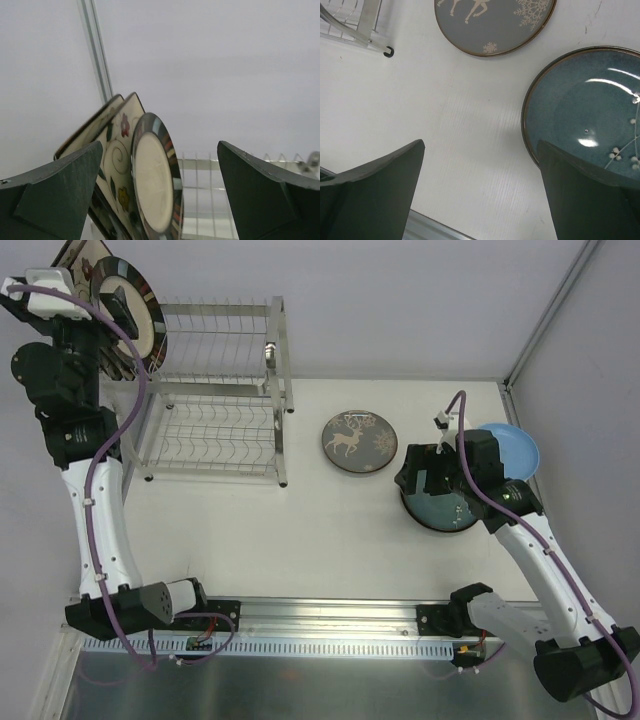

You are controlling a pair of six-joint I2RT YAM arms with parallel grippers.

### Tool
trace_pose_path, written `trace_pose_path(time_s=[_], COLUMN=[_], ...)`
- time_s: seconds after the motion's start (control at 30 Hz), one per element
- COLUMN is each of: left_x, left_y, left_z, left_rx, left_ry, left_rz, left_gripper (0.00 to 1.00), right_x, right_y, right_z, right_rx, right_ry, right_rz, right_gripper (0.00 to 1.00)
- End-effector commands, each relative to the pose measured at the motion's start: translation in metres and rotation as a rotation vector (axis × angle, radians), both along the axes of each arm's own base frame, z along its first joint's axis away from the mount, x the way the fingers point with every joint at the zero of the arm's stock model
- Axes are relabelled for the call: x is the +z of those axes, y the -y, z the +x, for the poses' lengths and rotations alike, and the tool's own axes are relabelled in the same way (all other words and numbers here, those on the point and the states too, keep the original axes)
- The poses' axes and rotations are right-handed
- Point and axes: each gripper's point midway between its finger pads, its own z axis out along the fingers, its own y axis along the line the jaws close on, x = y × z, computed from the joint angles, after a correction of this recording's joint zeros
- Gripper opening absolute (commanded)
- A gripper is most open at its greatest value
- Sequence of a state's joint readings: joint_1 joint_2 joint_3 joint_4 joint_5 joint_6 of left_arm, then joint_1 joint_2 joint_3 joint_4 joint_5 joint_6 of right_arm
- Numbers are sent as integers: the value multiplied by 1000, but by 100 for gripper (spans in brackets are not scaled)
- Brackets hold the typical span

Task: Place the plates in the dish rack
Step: Insert the plate into the dish rack, then grab a plate with the right arm

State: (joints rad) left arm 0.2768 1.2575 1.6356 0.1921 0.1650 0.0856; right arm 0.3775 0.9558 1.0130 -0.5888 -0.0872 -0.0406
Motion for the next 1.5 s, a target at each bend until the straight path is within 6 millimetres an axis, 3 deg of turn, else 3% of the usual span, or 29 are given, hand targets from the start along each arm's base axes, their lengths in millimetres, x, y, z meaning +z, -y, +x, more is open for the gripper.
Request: trace_pose_path(time_s=[0.0,0.03,0.07,0.1,0.2,0.23,0.27,0.3,0.33,0.47,0.6,0.8,0.9,1.1,1.47], left_x=[13,9,12,-5,-18,-38,-45,-47,-66,-107,-168,-254,-285,-329,-377], left_y=[25,27,33,34,45,46,49,54,53,71,84,111,120,134,144], left_z=[-41,-45,-62,-61,-88,-85,-90,-105,-104,-124,-139,-153,-162,-170,-169], left_rx=[-112,-122,-131,-146,-173,-176,-178,-180,-168,-208,-236,-325,-363,-423,-458], left_ry=[81,79,97,67,77,41,38,50,21,-33,-131,-342,-409,-508,-607], left_rz=[-106,-124,-140,-186,-240,-263,-279,-284,-309,-356,-408,-496,-527,-531,-560], left_gripper=[99,99,99,99,99,99,99,99,99,99,99,99,99,99,99], right_x=[26,27,26,26,18,16,9,5,0,-20,-43,-60,-73,-99,-127], right_y=[-10,-12,-14,-15,-20,-20,-22,-22,-23,-22,-16,-14,-10,-12,-28], right_z=[11,13,15,17,26,31,35,38,41,53,64,85,99,127,177], right_rx=[-25,-34,-41,-63,-113,-149,-166,-186,-217,-291,-350,-400,-453,-504,-546], right_ry=[38,37,31,17,-25,-39,-63,-77,-102,-163,-215,-242,-246,-276,-326], right_rz=[84,99,109,136,176,205,212,221,245,271,249,229,198,164,167], right_gripper=[99,100,100,99,99,100,100,99,100,99,99,95,91,86,75])
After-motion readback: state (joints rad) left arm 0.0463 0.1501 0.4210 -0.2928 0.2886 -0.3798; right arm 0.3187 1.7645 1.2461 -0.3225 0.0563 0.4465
